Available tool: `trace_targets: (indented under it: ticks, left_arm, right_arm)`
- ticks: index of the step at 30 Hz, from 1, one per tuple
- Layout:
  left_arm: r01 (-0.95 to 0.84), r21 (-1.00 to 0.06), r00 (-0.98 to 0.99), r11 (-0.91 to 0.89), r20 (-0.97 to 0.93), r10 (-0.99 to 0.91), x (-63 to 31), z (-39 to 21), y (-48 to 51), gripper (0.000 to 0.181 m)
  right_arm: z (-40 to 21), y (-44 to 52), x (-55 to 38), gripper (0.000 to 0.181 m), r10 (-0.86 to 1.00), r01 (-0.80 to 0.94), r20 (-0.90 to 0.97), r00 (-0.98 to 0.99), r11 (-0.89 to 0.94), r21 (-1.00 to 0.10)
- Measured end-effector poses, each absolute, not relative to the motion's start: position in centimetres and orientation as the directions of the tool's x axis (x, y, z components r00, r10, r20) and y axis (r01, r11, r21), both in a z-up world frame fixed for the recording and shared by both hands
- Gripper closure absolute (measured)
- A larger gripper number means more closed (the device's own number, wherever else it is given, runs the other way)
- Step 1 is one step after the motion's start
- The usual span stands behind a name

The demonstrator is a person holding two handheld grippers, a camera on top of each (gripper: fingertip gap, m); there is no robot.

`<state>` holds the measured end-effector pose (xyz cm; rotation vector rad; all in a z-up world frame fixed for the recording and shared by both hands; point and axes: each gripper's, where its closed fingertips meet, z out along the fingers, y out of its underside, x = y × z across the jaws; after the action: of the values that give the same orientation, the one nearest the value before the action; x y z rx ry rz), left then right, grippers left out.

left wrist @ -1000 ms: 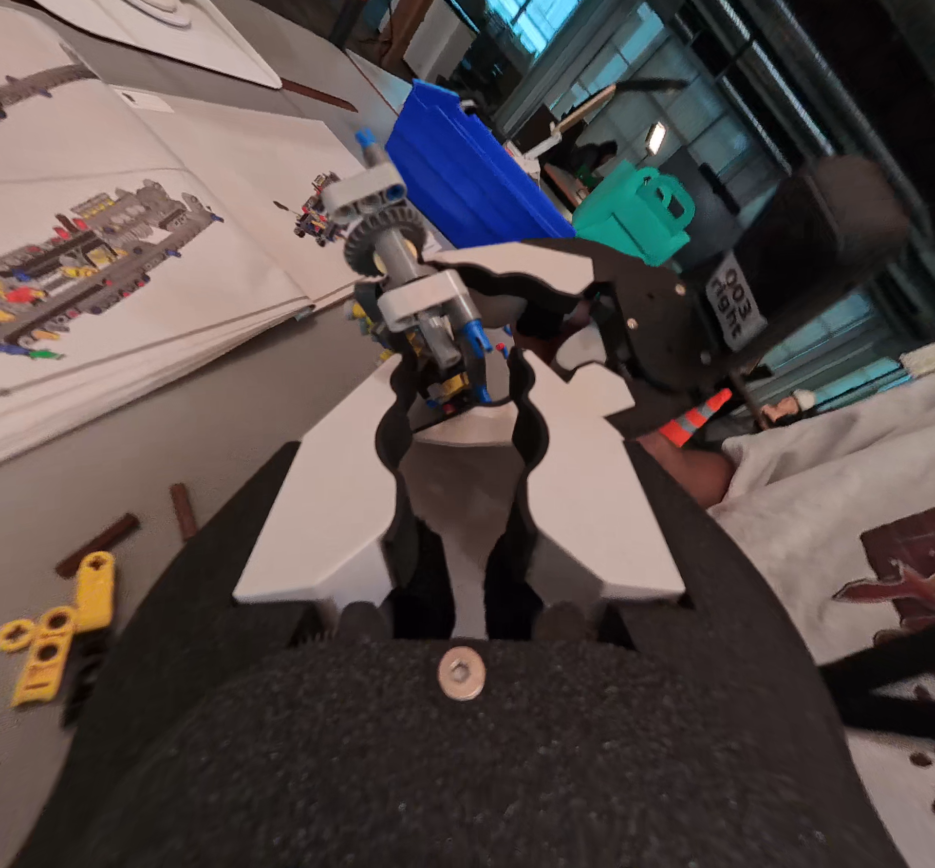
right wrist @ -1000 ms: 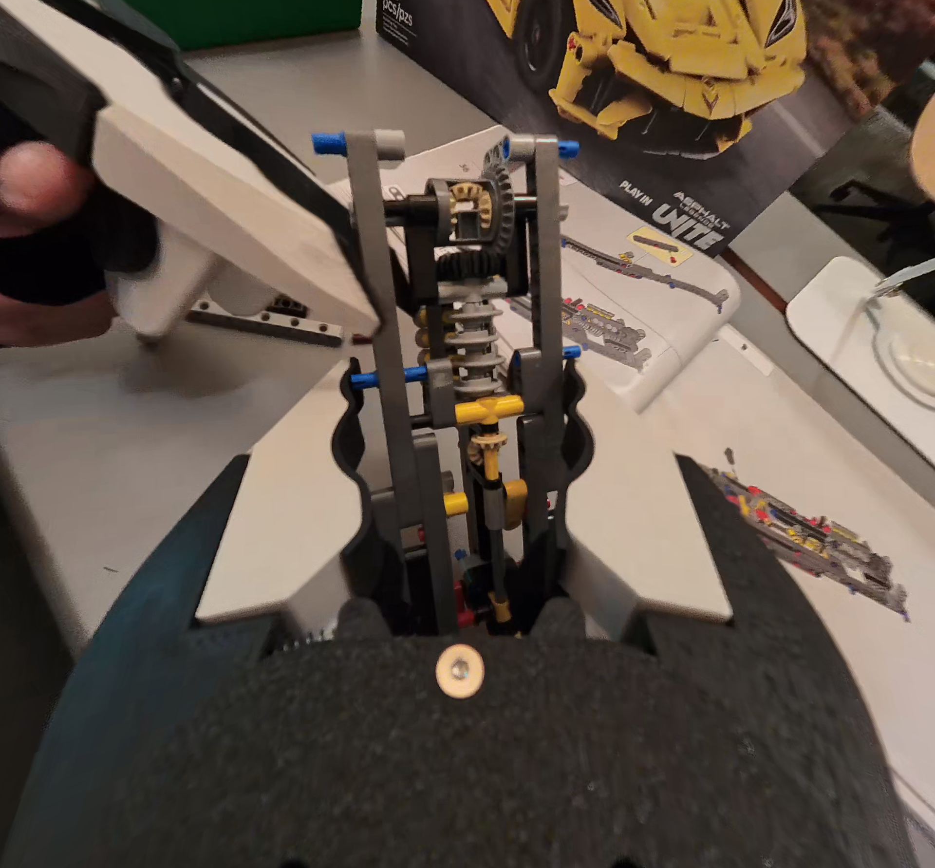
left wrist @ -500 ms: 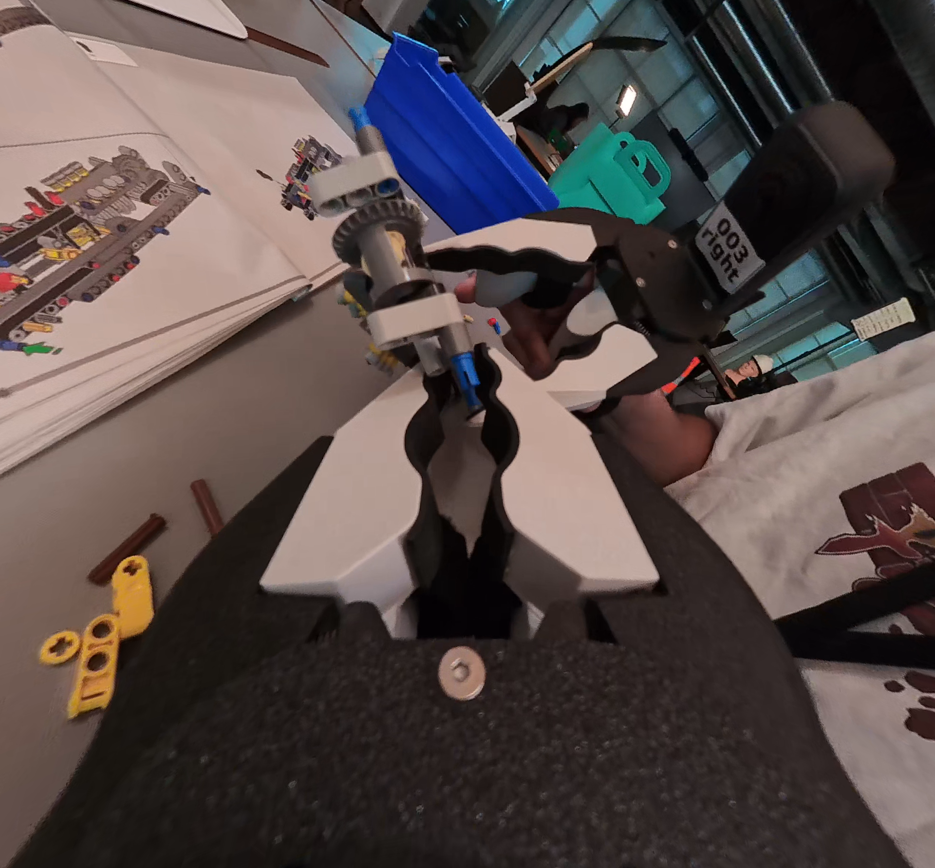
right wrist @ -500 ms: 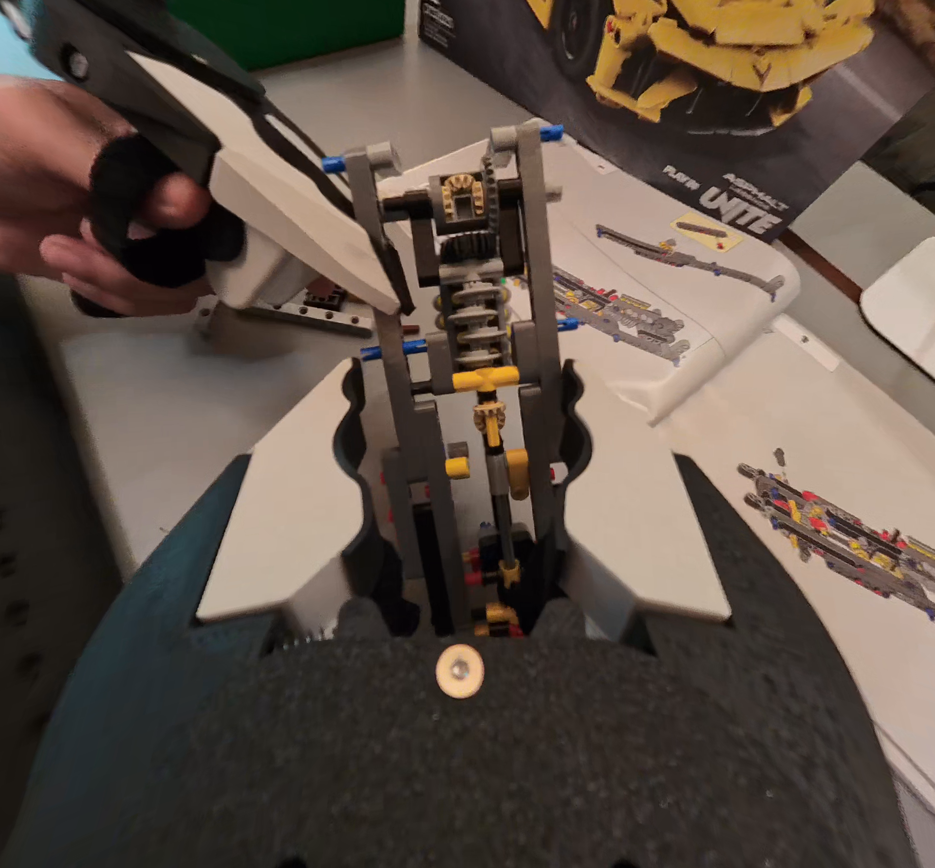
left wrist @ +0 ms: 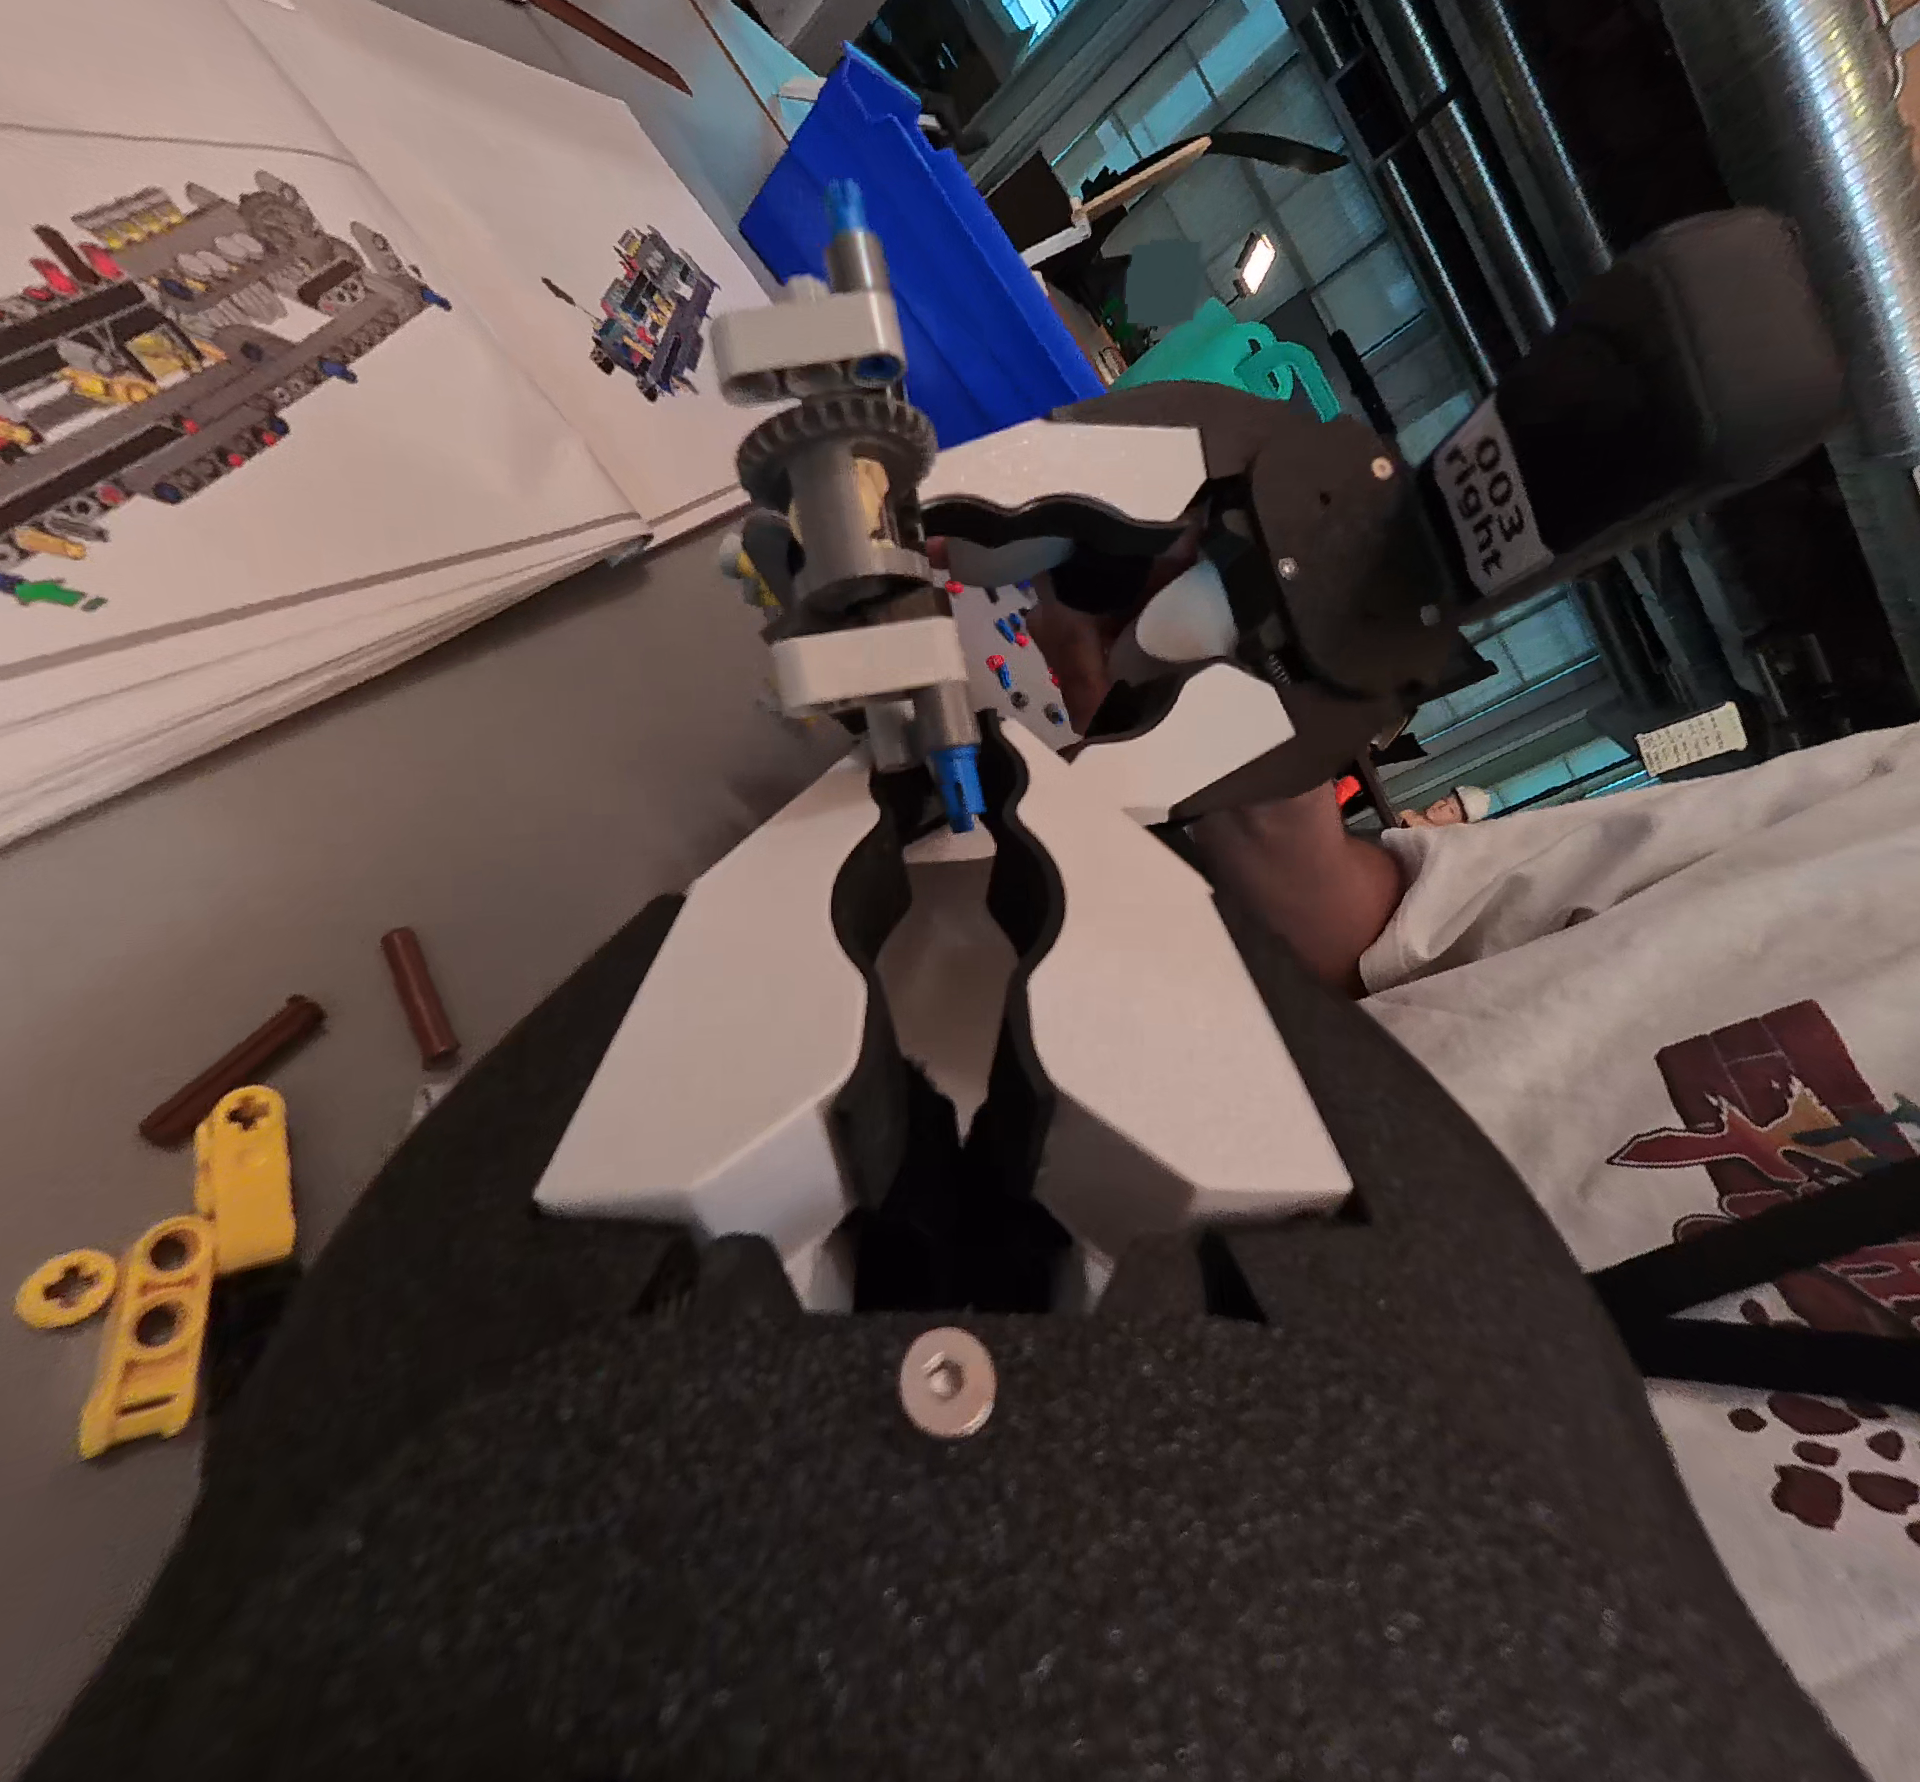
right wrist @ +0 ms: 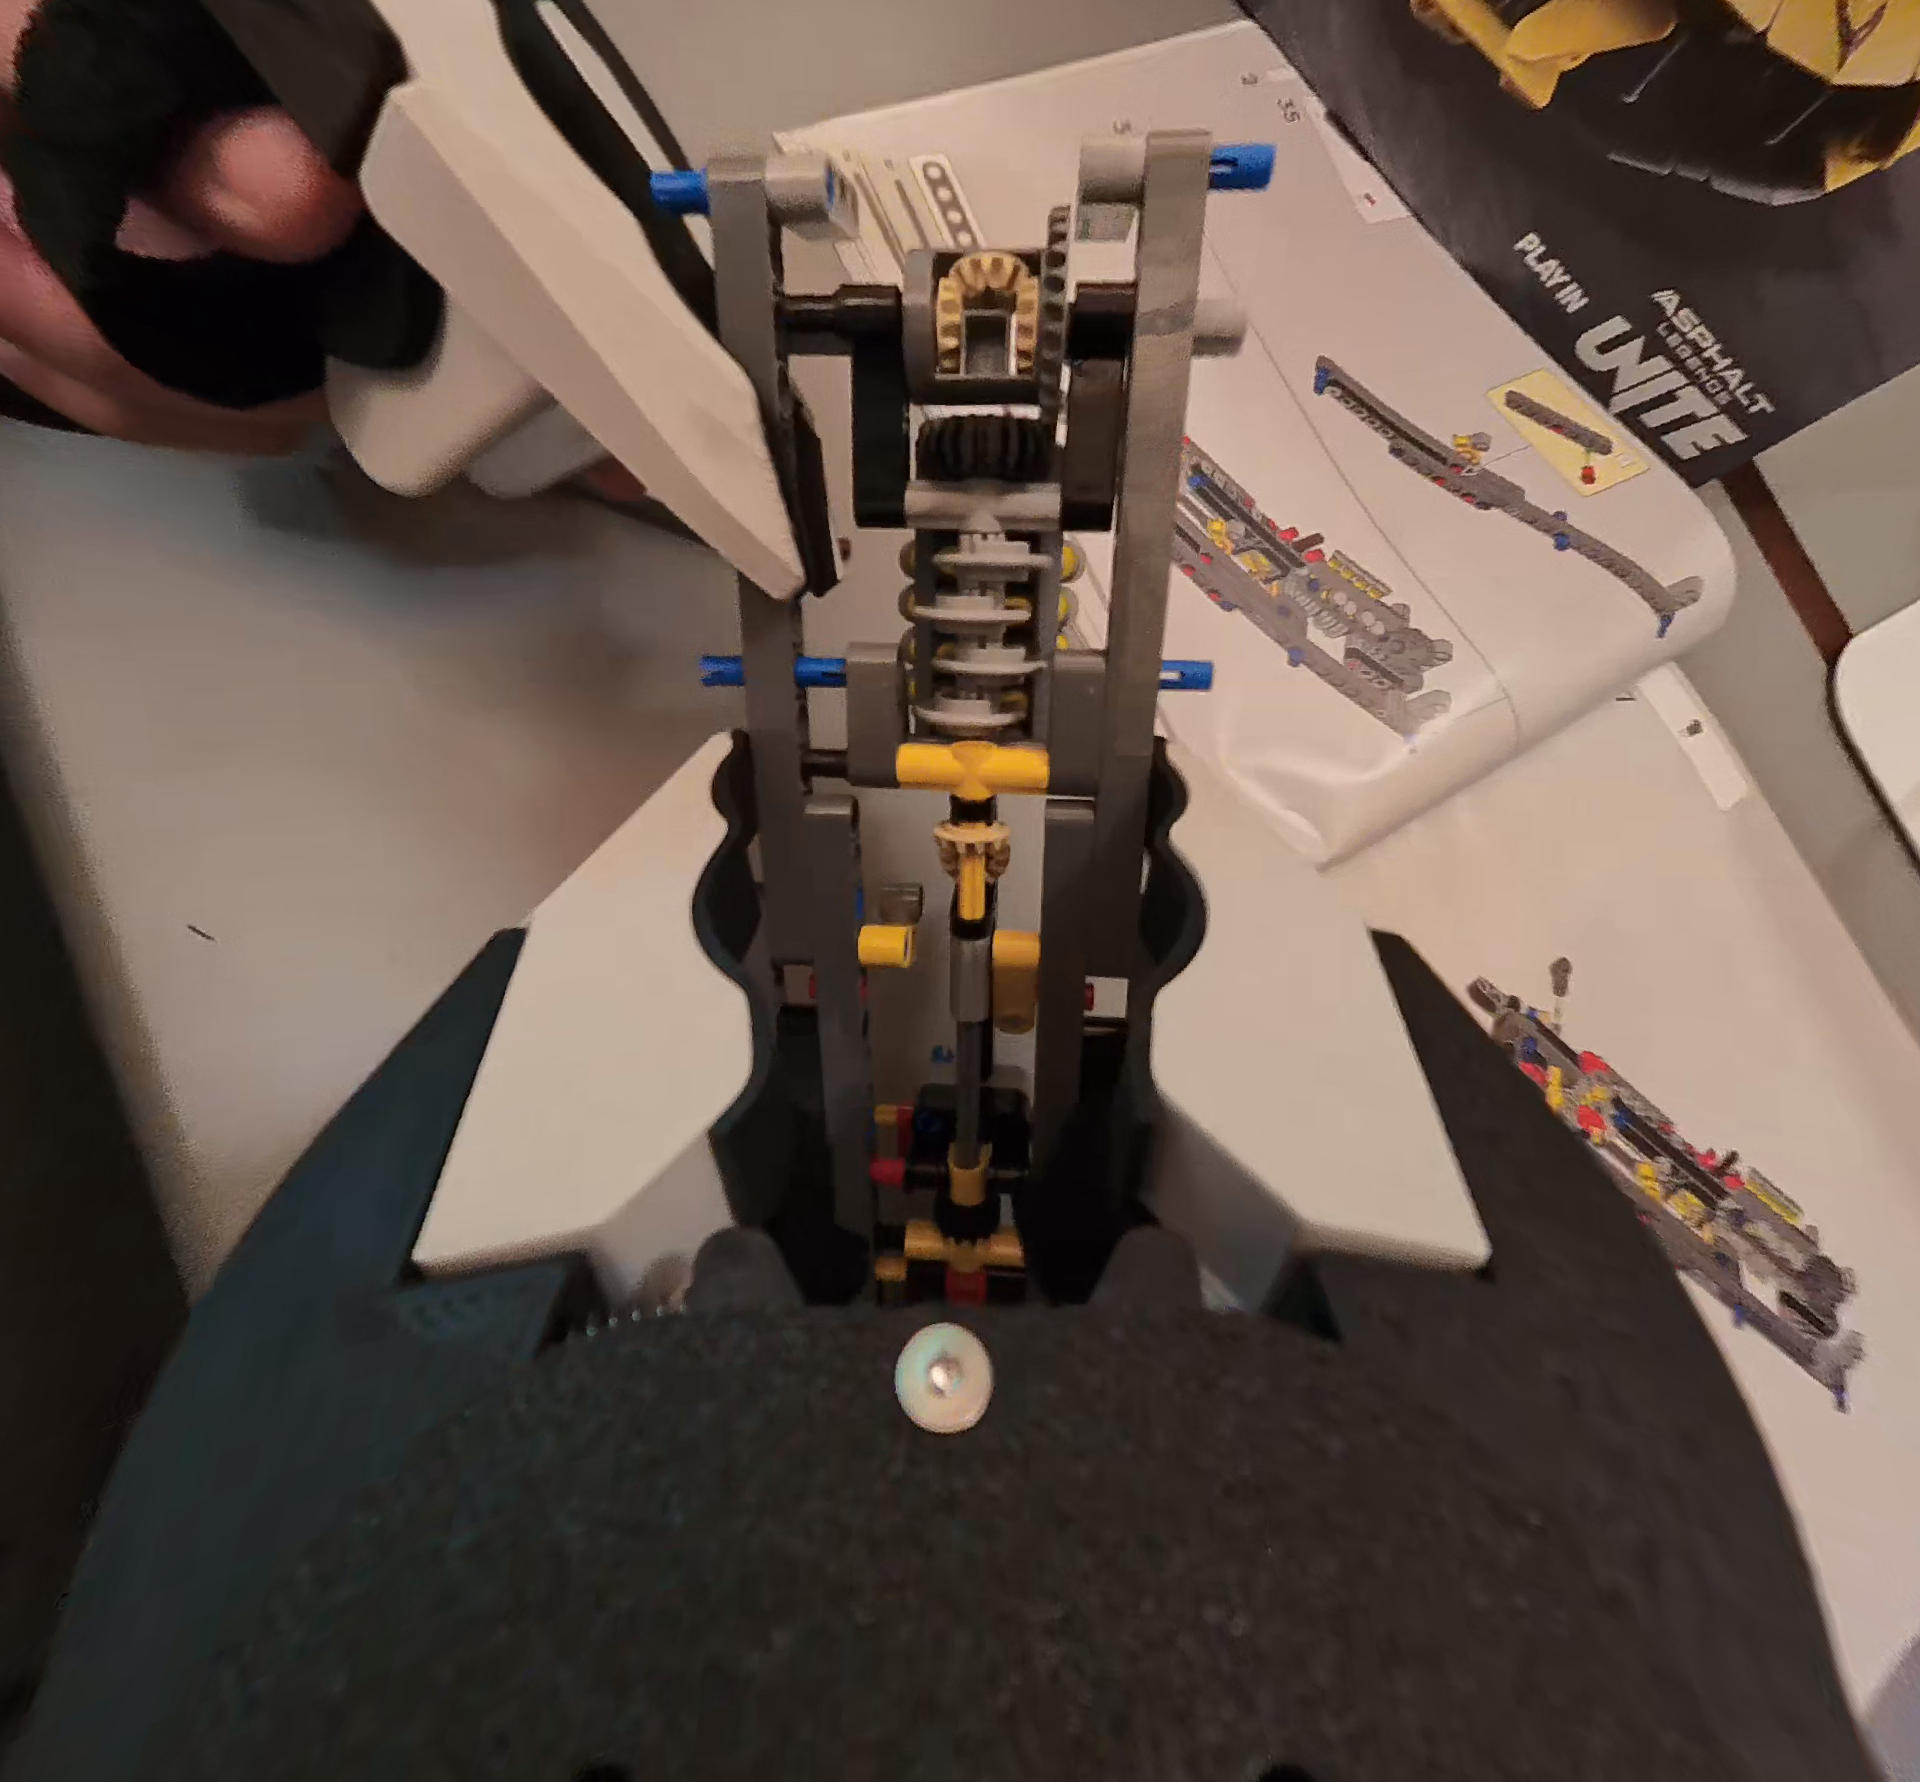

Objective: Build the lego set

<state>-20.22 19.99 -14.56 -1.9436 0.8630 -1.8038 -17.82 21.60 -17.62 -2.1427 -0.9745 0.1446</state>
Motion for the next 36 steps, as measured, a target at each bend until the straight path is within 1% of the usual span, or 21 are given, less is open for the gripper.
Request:
trace_targets:
  ticks: [3,6,9,12,15,17,19,21,23,30,34,36]
  left_arm:
    - [-0.177,-0.607,-0.002,-0.775,0.788,-0.616,-20.0,-14.7,20.0,0.174]
    - [-0.152,-0.647,0.002,-0.747,0.755,-0.655,-20.0,-14.3,20.1,0.173]
    - [-0.155,-0.707,0.044,-0.690,0.693,-0.720,-20.3,-14.5,20.0,0.168]
    - [-0.130,-0.710,0.049,-0.692,0.693,-0.719,-20.7,-14.3,20.0,0.168]
    - [-0.054,-0.700,0.079,-0.712,0.708,-0.702,-21.7,-13.7,21.3,0.158]
    - [-0.003,-0.710,0.094,-0.705,0.701,-0.707,-22.3,-13.1,22.2,0.157]
    - [-0.031,-0.733,0.106,-0.679,0.673,-0.732,-22.2,-13.3,22.0,0.160]
    - [-0.050,-0.765,0.150,-0.642,0.630,-0.762,-22.1,-13.7,22.1,0.169]
    - [-0.053,-0.781,0.161,-0.622,0.608,-0.777,-22.1,-13.7,22.0,0.169]
    - [-0.057,-0.778,0.127,-0.625,0.616,-0.778,-22.0,-13.6,21.4,0.173]
    - [-0.065,-0.770,0.125,-0.635,0.625,-0.771,-21.9,-13.9,21.2,0.173]
    - [-0.063,-0.773,0.119,-0.632,0.622,-0.773,-21.8,-13.9,21.1,0.173]
  right_arm:
    - [-17.8,21.6,-17.7,0.108,0.683,0.585,0.185,0.707,-0.418,-0.695]
    - [-17.6,21.4,-17.7,0.109,0.687,0.539,0.123,0.717,-0.433,-0.722]
    - [-17.5,21.4,-17.5,0.108,0.698,0.576,0.171,0.696,-0.400,-0.713]
    - [-17.3,21.4,-17.6,0.109,0.699,0.575,0.177,0.693,-0.389,-0.720]
    - [-17.6,21.7,-16.8,0.108,0.669,0.563,0.175,0.722,-0.423,-0.710]
    - [-17.9,21.5,-16.7,0.108,0.669,0.564,0.172,0.723,-0.428,-0.706]
    - [-17.9,21.5,-16.7,0.108,0.667,0.564,0.176,0.724,-0.425,-0.708]
    - [-17.8,21.5,-16.7,0.109,0.665,0.562,0.178,0.726,-0.425,-0.710]
    - [-17.8,21.4,-16.7,0.109,0.661,0.572,0.199,0.723,-0.411,-0.710]
    - [-18.1,21.2,-16.8,0.107,0.639,0.565,0.214,0.739,-0.414,-0.714]
    - [-18.0,21.4,-16.5,0.107,0.621,0.616,0.306,0.721,-0.373,-0.693]
    - [-18.0,21.4,-16.3,0.108,0.628,0.634,0.324,0.708,-0.362,-0.684]
